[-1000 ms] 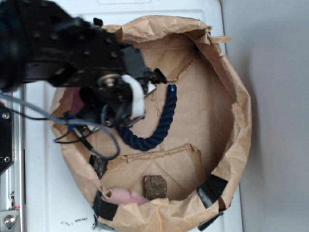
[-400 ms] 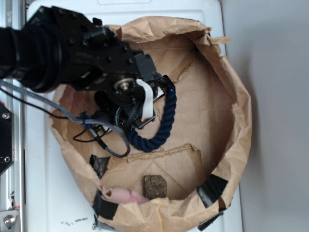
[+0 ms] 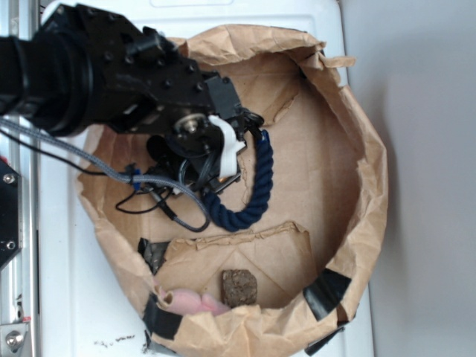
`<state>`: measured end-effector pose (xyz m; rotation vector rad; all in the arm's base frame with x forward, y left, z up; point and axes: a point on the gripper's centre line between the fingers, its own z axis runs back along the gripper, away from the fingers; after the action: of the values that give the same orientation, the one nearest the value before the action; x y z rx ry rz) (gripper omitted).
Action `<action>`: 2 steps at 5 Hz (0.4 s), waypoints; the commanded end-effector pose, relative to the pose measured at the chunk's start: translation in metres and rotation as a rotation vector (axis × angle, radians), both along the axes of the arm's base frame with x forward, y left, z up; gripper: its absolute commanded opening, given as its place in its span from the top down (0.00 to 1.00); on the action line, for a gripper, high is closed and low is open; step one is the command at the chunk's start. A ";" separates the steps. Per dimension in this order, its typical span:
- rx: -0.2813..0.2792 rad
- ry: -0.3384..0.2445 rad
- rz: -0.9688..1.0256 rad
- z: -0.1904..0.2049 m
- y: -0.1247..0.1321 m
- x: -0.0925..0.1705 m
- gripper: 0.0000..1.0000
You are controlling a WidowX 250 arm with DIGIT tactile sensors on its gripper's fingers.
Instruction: Grab the blue rope.
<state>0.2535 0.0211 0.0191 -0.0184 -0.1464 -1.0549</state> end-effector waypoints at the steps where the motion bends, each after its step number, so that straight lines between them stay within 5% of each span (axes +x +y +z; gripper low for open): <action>1: -0.042 -0.119 0.162 0.074 0.019 0.022 1.00; 2: -0.103 -0.121 0.236 0.104 0.024 0.031 1.00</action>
<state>0.2870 0.0331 0.1035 -0.0689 -0.2350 -0.8234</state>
